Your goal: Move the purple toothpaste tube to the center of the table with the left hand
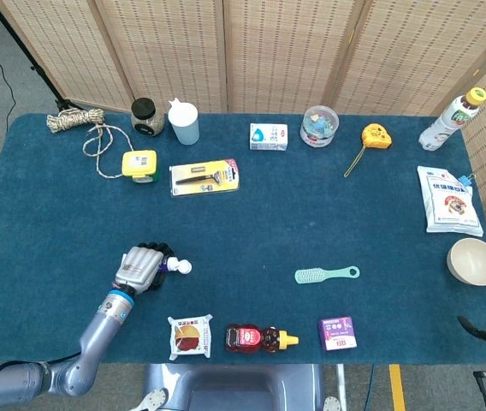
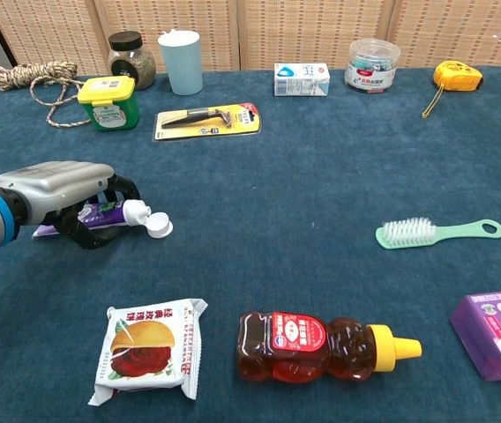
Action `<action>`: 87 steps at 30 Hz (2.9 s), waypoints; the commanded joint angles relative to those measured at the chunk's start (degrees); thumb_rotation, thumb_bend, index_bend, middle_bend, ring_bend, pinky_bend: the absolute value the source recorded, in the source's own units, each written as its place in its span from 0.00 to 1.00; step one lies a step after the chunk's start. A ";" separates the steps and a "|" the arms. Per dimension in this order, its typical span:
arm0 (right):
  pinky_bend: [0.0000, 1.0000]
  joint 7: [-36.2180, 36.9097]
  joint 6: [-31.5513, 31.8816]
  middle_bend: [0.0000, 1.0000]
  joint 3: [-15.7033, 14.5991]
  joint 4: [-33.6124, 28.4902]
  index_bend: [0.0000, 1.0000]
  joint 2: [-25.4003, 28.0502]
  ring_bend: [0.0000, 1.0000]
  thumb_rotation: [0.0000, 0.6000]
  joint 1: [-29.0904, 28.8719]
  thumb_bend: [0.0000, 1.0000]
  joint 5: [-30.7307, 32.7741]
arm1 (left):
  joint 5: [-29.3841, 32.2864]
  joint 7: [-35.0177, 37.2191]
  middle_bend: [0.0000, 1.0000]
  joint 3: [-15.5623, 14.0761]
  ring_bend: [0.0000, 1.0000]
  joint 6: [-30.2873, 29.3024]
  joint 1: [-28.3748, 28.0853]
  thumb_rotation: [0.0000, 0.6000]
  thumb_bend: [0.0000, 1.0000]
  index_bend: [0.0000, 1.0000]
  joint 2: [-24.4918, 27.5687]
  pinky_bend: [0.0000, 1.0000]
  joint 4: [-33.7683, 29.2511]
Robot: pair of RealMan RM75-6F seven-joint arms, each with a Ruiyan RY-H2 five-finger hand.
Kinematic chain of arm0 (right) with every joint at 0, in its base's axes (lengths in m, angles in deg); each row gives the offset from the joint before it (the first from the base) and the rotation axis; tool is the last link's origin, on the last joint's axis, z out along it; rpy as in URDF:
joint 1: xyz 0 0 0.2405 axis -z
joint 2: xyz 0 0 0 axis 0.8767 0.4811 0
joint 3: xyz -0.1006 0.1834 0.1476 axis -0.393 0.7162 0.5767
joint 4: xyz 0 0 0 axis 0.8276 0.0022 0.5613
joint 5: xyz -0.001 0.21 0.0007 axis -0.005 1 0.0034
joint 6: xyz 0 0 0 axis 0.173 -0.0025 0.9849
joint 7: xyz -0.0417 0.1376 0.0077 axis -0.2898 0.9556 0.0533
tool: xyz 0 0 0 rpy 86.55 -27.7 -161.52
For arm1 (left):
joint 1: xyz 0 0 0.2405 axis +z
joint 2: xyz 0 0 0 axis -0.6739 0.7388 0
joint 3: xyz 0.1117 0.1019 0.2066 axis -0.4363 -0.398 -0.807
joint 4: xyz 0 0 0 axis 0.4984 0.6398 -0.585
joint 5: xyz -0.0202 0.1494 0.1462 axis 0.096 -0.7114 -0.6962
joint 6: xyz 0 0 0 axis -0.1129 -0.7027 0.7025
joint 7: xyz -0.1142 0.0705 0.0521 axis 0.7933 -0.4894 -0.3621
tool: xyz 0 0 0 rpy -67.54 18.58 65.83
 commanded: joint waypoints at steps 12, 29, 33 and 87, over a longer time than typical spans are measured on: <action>0.00 0.29 -0.35 0.00 0.30 -0.77 0.00 0.14 0.00 1.00 0.00 0.00 0.47 | 1.30 1.27 0.34 -1.04 0.32 3.69 -1.50 1.00 0.98 0.39 4.08 0.34 -3.75; 0.00 1.60 -1.04 0.00 0.46 -0.54 0.00 0.05 0.00 1.00 -0.45 0.00 -0.46 | -2.33 0.50 0.39 -2.15 0.40 2.81 -3.75 1.00 1.00 0.41 10.04 0.39 -10.26; 0.00 1.75 -1.49 0.00 0.58 -0.64 0.00 -0.06 0.00 1.00 -0.99 0.00 -0.97 | -3.15 0.32 0.39 -1.94 0.41 3.07 -4.59 1.00 1.00 0.41 11.87 0.41 -11.57; 0.00 5.48 -12.92 0.00 1.92 0.46 0.00 -13.58 0.00 1.00 -15.74 0.00 -6.13 | 24.27 7.10 0.42 4.55 0.43 12.70 -34.62 1.00 1.00 0.44 17.90 0.42 -22.53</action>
